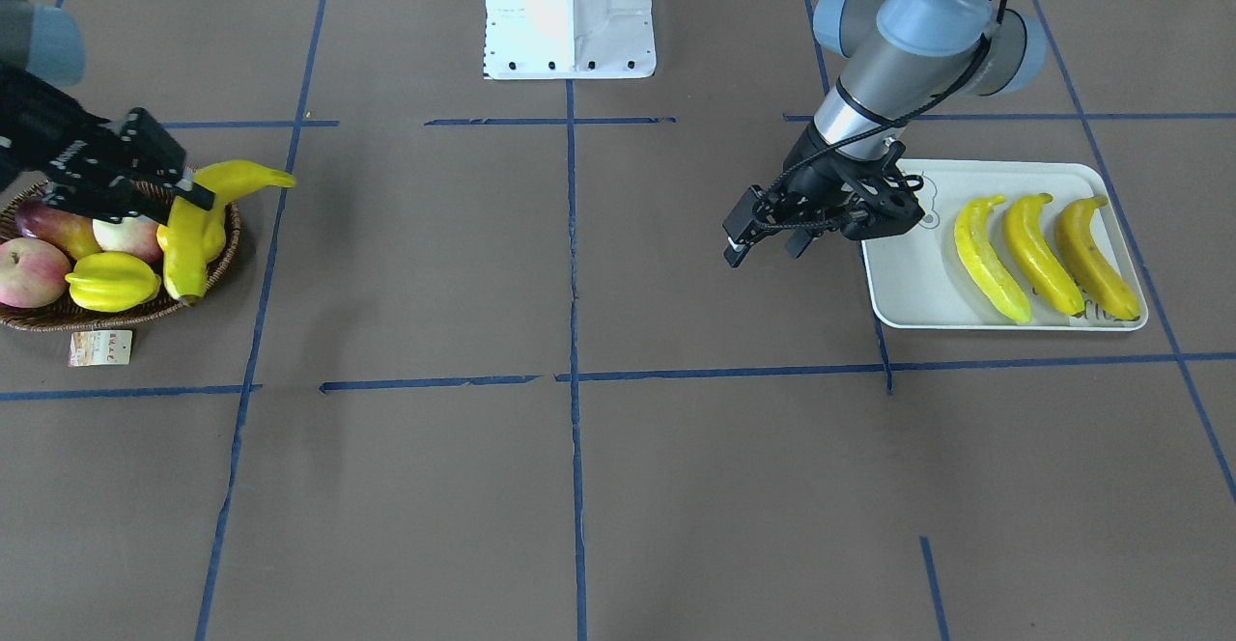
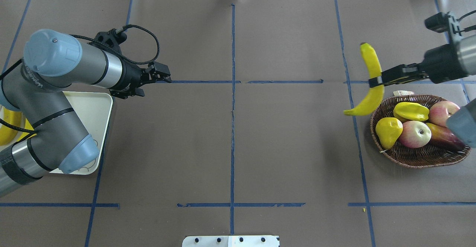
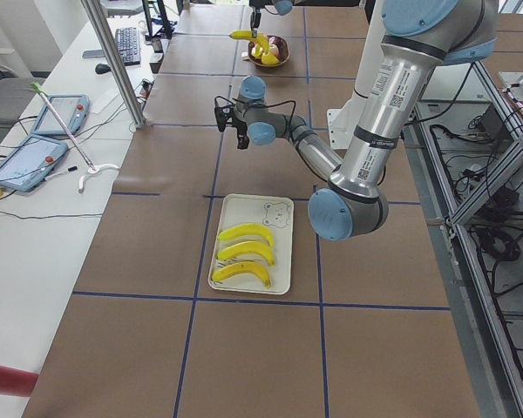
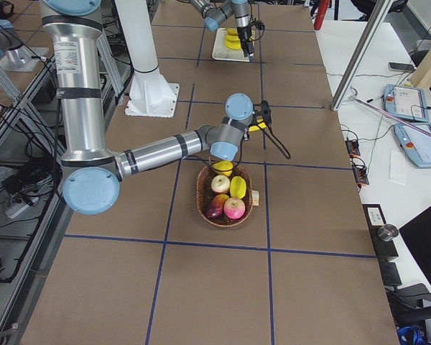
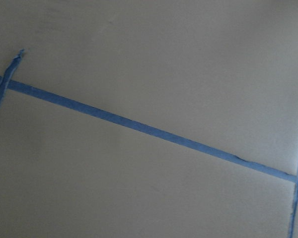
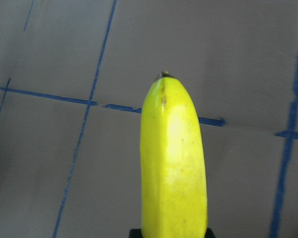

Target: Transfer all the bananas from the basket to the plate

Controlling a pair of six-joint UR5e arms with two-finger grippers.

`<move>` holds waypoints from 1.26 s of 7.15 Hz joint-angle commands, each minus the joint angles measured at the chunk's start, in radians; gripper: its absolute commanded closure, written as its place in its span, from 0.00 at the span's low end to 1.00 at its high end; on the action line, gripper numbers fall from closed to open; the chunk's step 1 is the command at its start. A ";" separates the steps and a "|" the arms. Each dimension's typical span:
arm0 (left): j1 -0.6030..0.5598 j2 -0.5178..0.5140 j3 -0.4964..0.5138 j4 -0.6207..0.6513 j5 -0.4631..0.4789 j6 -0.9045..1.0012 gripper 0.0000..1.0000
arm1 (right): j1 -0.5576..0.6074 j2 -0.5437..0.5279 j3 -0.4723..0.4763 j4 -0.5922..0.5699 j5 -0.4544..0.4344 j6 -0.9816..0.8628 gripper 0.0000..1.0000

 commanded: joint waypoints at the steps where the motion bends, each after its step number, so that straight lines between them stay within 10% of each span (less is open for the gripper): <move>1: 0.000 -0.023 -0.004 -0.161 -0.002 -0.155 0.00 | -0.218 0.148 0.009 -0.055 -0.253 0.134 1.00; 5: 0.069 -0.127 0.020 -0.232 0.006 -0.216 0.00 | -0.383 0.392 0.008 -0.306 -0.427 0.134 0.99; 9: 0.087 -0.210 0.089 -0.234 0.040 -0.236 0.00 | -0.438 0.414 0.032 -0.311 -0.458 0.136 0.99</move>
